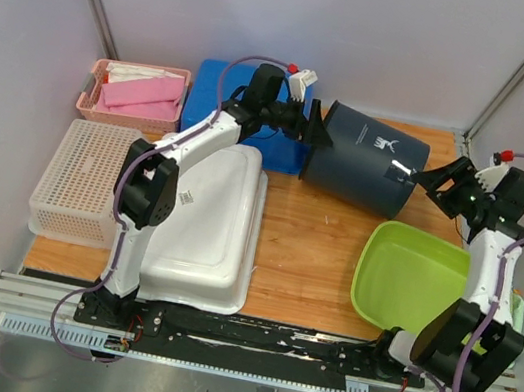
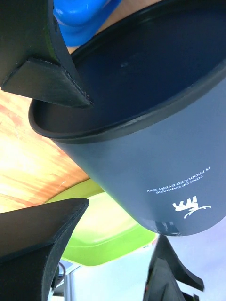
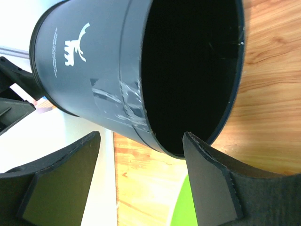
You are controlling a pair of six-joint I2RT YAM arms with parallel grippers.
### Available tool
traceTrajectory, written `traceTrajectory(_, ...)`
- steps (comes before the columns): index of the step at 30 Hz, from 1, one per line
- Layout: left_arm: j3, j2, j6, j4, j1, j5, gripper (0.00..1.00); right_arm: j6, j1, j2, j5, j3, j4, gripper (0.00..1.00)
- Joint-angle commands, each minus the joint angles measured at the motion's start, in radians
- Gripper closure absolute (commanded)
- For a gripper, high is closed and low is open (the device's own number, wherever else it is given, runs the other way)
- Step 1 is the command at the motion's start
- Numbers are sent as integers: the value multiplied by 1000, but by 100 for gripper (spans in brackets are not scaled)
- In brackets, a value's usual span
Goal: Turn the large container upside down
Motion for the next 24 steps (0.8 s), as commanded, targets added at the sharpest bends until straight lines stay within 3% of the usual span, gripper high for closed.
traceTrajectory(1,-71,-76,-36,82,-48,48,20,-71,-14,-82,129,95,-180,27)
traceTrajectory(7,-176,-134,-86,136,-105,22,19,-105,79,-131,389,283,-434,26)
traceTrajectory(13,-260,-169,-140,189,-113,64,16,-133,313,-145,672,413,-538,25)
traceTrajectory(24,-340,-340,12,-19,-108,-143,4,-192,655,-92,954,514,-631,22)
